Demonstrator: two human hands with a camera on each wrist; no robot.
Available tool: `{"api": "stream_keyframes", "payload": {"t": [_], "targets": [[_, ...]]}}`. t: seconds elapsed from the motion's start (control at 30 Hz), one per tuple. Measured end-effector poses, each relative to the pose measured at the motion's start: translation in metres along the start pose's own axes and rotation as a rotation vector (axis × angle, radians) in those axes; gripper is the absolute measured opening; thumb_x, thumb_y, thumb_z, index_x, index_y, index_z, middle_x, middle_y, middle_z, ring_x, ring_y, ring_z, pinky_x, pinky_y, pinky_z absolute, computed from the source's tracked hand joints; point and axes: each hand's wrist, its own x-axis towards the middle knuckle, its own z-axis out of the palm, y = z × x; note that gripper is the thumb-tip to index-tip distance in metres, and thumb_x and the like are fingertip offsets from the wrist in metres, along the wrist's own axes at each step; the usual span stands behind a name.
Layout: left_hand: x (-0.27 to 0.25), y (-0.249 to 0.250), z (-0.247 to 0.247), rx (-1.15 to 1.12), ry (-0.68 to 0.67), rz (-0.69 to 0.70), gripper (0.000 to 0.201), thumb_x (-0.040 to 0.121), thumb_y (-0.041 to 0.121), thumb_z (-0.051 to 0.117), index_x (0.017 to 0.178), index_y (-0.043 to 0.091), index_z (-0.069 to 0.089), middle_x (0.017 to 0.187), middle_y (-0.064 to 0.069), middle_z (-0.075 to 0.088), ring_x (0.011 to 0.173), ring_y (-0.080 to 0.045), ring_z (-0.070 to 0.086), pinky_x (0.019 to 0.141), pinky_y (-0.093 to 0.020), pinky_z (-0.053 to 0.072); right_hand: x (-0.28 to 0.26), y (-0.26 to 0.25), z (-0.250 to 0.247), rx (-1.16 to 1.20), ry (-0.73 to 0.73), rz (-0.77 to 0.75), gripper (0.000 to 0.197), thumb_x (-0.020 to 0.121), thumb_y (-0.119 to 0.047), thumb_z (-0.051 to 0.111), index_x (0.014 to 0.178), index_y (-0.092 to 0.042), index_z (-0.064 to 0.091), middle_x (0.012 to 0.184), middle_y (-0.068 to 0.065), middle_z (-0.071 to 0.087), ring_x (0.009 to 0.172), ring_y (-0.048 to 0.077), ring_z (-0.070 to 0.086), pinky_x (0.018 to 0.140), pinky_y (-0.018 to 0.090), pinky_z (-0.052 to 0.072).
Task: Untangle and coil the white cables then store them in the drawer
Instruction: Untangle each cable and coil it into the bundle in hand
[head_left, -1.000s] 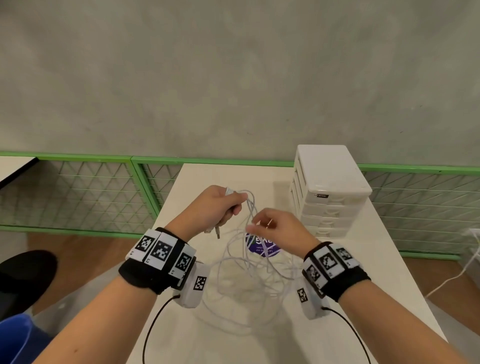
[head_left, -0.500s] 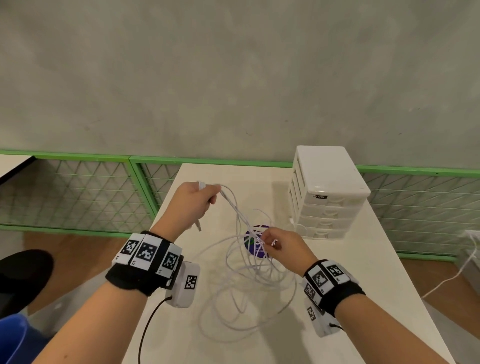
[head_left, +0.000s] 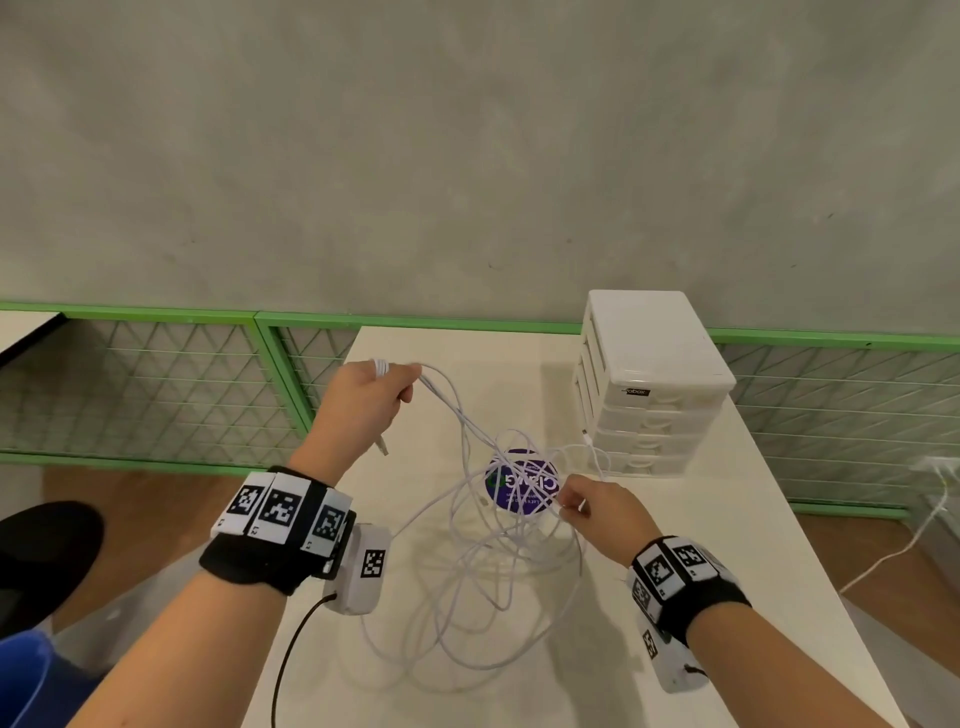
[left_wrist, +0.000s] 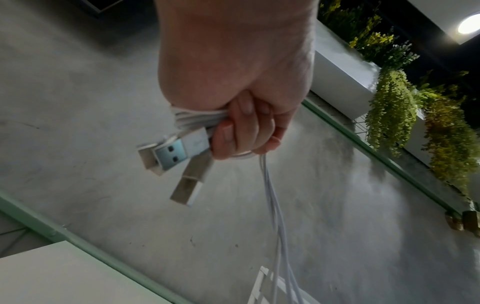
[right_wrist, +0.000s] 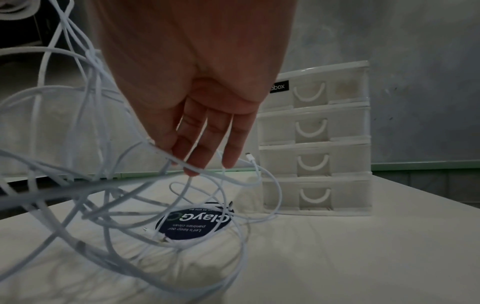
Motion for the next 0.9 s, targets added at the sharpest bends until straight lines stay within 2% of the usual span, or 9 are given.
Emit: {"api": "stream_keyframes", "payload": {"t": [0.13, 0.27, 0.37, 0.47, 0.53, 0.63, 0.73, 0.8, 0.9], "targets": [[-0.006, 0.009, 0.003, -0.025, -0.042, 0.059, 0.037, 0.091, 0.028, 0.055, 0.059, 0.011, 0.049, 0.043, -0.001, 0.034, 0.036, -0.013, 0.025, 0.044, -0.022, 0.022, 0.002, -0.016, -0.013, 0.076, -0.029, -0.052, 0.022, 0.088, -0.017, 0.054, 0.107, -0.027, 0.055, 0.089, -0.007, 0.059, 0.078, 0.012, 0.056, 0.071, 0.023, 0.046], [-0.01, 0.024, 0.006, 0.054, -0.239, 0.096, 0.04, 0.092, 0.031, 0.054, 0.057, 0.014, 0.049, 0.041, 0.003, 0.034, 0.038, -0.015, 0.025, 0.044, -0.024, 0.02, 0.006, -0.067, -0.039, 0.41, 0.19, -0.229, 0.063, 0.084, -0.022, 0.063, 0.139, -0.03, 0.033, 0.118, -0.007, 0.051, 0.106, 0.004, 0.051, 0.093, 0.021, 0.044], [-0.019, 0.031, 0.016, 0.132, -0.39, 0.116, 0.04, 0.092, 0.029, 0.055, 0.054, 0.015, 0.05, 0.038, 0.004, 0.035, 0.037, -0.014, 0.026, 0.045, -0.026, 0.019, 0.009, -0.11, -0.046, 0.588, 0.148, -0.308, 0.081, 0.082, -0.034, 0.068, 0.145, -0.034, 0.017, 0.129, -0.015, 0.047, 0.121, -0.002, 0.044, 0.101, 0.015, 0.034], [-0.028, 0.036, 0.022, 0.153, -0.467, 0.129, 0.04, 0.092, 0.021, 0.056, 0.055, 0.009, 0.048, 0.036, 0.004, 0.033, 0.033, -0.01, 0.026, 0.038, -0.02, 0.022, 0.017, -0.125, -0.041, 0.733, 0.082, -0.331, 0.04, 0.088, -0.019, 0.057, 0.116, -0.046, 0.049, 0.086, -0.006, 0.065, 0.078, 0.006, 0.064, 0.08, 0.031, 0.048], [-0.027, 0.033, 0.02, 0.283, -0.467, 0.142, 0.042, 0.092, 0.029, 0.057, 0.055, 0.008, 0.05, 0.037, 0.005, 0.036, 0.033, -0.009, 0.03, 0.039, -0.017, 0.027, 0.019, -0.122, -0.044, 0.769, 0.113, -0.282, 0.026, 0.092, -0.015, 0.049, 0.092, -0.037, 0.062, 0.064, 0.0, 0.058, 0.047, 0.006, 0.05, 0.058, 0.034, 0.046], [-0.025, 0.018, 0.018, 0.566, -0.491, 0.091, 0.046, 0.09, 0.046, 0.054, 0.056, 0.015, 0.055, 0.043, 0.005, 0.045, 0.04, -0.012, 0.04, 0.049, -0.024, 0.035, 0.019, -0.12, -0.058, 0.851, 0.191, -0.262, 0.022, 0.091, -0.002, 0.049, 0.094, -0.014, 0.067, 0.057, -0.015, 0.055, 0.045, -0.001, 0.045, 0.051, 0.019, 0.038], [-0.031, 0.008, 0.024, 0.536, -0.581, 0.042, 0.048, 0.09, 0.048, 0.054, 0.056, 0.014, 0.054, 0.042, 0.005, 0.043, 0.038, -0.011, 0.038, 0.049, -0.024, 0.034, 0.022, -0.125, -0.062, 0.841, 0.224, -0.327, 0.023, 0.088, 0.006, 0.049, 0.096, -0.005, 0.067, 0.078, -0.014, 0.064, 0.06, -0.01, 0.054, 0.059, 0.005, 0.038], [-0.036, 0.013, 0.024, 0.367, -0.658, 0.088, 0.048, 0.093, 0.044, 0.052, 0.056, 0.013, 0.051, 0.039, 0.004, 0.038, 0.036, -0.011, 0.031, 0.043, -0.022, 0.028, 0.025, -0.121, -0.058, 0.793, 0.226, -0.354, 0.027, 0.088, 0.003, 0.048, 0.092, -0.015, 0.067, 0.086, -0.009, 0.065, 0.068, -0.009, 0.056, 0.065, 0.007, 0.04], [-0.04, 0.025, 0.02, 0.036, -0.745, 0.13, 0.047, 0.092, 0.044, 0.046, 0.055, 0.015, 0.053, 0.041, 0.001, 0.028, 0.039, -0.015, 0.018, 0.04, -0.021, 0.019, 0.027, -0.107, -0.044, 0.61, 0.14, -0.338, 0.018, 0.085, -0.037, 0.045, 0.076, -0.044, 0.059, 0.07, -0.007, 0.06, 0.062, 0.002, 0.05, 0.062, 0.021, 0.041]]}}
